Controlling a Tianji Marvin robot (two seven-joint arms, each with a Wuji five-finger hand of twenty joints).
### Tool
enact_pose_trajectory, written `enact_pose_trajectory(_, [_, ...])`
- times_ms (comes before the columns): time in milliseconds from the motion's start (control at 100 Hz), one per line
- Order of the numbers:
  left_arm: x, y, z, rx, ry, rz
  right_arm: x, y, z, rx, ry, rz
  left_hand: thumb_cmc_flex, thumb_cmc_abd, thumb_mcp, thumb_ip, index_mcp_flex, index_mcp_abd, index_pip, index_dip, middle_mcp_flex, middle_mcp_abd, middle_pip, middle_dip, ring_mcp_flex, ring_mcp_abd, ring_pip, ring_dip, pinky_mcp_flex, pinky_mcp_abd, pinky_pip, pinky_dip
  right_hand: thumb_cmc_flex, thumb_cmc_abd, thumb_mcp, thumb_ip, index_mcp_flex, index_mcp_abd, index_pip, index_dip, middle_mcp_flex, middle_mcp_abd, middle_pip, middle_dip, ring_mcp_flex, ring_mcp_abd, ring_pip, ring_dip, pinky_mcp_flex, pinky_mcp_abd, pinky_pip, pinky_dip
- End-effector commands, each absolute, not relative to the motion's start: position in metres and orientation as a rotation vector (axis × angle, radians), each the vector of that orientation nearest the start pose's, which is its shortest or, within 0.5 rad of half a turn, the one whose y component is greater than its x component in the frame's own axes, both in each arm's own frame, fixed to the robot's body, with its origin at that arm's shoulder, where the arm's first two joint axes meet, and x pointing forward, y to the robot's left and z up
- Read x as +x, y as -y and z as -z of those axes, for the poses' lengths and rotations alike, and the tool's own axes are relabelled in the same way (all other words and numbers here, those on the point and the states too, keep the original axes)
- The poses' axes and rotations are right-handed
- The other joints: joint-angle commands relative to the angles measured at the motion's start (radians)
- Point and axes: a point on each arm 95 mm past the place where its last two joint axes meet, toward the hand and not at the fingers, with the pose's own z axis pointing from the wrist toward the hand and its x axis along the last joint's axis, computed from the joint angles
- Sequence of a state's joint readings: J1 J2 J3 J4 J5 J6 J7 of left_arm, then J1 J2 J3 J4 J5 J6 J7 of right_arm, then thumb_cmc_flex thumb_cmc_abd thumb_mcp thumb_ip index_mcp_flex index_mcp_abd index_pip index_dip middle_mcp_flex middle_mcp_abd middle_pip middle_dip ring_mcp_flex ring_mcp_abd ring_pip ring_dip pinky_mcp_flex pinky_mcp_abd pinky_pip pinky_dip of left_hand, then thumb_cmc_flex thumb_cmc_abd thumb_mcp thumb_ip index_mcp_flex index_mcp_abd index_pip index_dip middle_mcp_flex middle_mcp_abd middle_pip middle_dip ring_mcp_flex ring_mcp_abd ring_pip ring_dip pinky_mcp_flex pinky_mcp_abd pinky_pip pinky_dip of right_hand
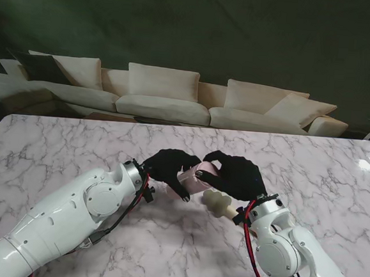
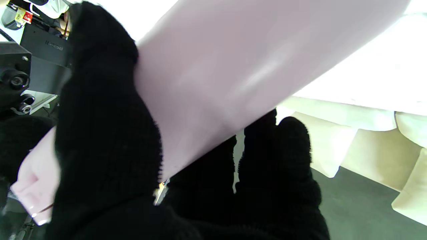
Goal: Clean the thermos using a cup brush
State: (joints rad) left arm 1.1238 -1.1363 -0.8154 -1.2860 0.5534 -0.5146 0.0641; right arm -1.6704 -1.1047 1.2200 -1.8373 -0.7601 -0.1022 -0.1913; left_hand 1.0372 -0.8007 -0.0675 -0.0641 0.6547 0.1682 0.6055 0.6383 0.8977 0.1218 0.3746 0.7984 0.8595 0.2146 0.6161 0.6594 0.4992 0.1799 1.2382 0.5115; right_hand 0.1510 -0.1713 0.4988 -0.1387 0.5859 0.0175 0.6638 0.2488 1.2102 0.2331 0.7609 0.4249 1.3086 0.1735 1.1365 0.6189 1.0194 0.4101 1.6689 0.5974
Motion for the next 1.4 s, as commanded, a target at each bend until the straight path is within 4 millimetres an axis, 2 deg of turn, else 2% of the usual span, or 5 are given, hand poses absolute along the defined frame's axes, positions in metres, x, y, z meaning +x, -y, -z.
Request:
enact_pose_trajectory(0, [0.455, 0.114, 0.287, -1.001, -1.754, 2.234, 0.356, -0.046, 0.261, 1.147, -1.215, -1.969, 0.196, 0.519, 0.567, 0.085, 0.112, -0.142, 0.150, 0.036, 0.025, -0.063, 0.069, 0.036, 0.105, -0.055, 0.199, 0.074, 0.015, -0.097, 0.058, 0.020, -0.045, 0.044, -0.060, 0.028, -0.098, -0.143, -0.027, -0.016, -0.073, -0.089, 0.014, 0.025, -0.004, 0.008, -0.074, -0.047, -0.066, 0.000, 0.000, -0.002])
enact_pose_trajectory(490, [0.455, 0.113, 0.287, -0.995, -1.753, 2.235, 0.346, -0.020, 0.253, 0.917, -1.240, -1.812, 0.196, 0.517, 0.569, 0.085, 0.112, -0.142, 0.152, 0.037, 0.025, -0.063, 0.070, 0.037, 0.105, -0.055, 0.199, 0.073, 0.015, -0.098, 0.058, 0.020, -0.156, -0.128, 0.086, 0.037, -0.443, -0.175, -0.207, 0.028, -1.034, -0.095, -0.131, -0.092, -0.702, -0.051, -0.421, -0.073, -0.583, -0.112, -0.295, 0.050])
enact_pose_trajectory(840, [0.456, 0.114, 0.286, -0.991, -1.757, 2.238, 0.347, -0.005, 0.245, 0.694, -1.508, -1.735, 0.195, 0.518, 0.569, 0.084, 0.111, -0.141, 0.152, 0.037, 0.025, -0.063, 0.070, 0.037, 0.105, -0.053, 0.199, 0.074, 0.014, -0.096, 0.057, 0.020, 0.258, -0.469, 0.175, 0.118, -0.440, -0.185, -0.692, 0.138, -1.036, -0.121, -0.477, -0.247, -0.802, -0.046, -0.798, -0.271, -0.769, -0.040, -0.600, -0.048])
enact_pose_trajectory(1020, [0.455, 0.115, 0.287, -0.994, -1.757, 2.243, 0.357, -0.007, 0.245, 0.733, -1.496, -1.757, 0.195, 0.519, 0.569, 0.084, 0.111, -0.143, 0.151, 0.037, 0.026, -0.065, 0.070, 0.037, 0.104, -0.053, 0.199, 0.074, 0.013, -0.097, 0.057, 0.020, 0.251, -0.450, 0.355, 0.124, -0.436, -0.206, -0.643, 0.259, -1.037, -0.118, -0.464, -0.242, -0.799, -0.056, -0.790, -0.259, -0.781, -0.027, -0.609, -0.042])
enact_pose_trajectory(1390, [0.455, 0.114, 0.286, -0.993, -1.763, 2.237, 0.367, -0.017, 0.245, 0.767, -1.452, -1.786, 0.195, 0.521, 0.568, 0.085, 0.112, -0.142, 0.151, 0.036, 0.025, -0.064, 0.070, 0.036, 0.104, -0.054, 0.198, 0.073, 0.013, -0.097, 0.058, 0.020, 0.118, -0.299, 0.122, 0.020, -0.187, -0.109, -0.042, 0.394, -1.035, -0.093, -0.311, -0.182, -0.768, -0.080, -0.729, -0.232, -0.775, 0.004, -0.572, -0.007])
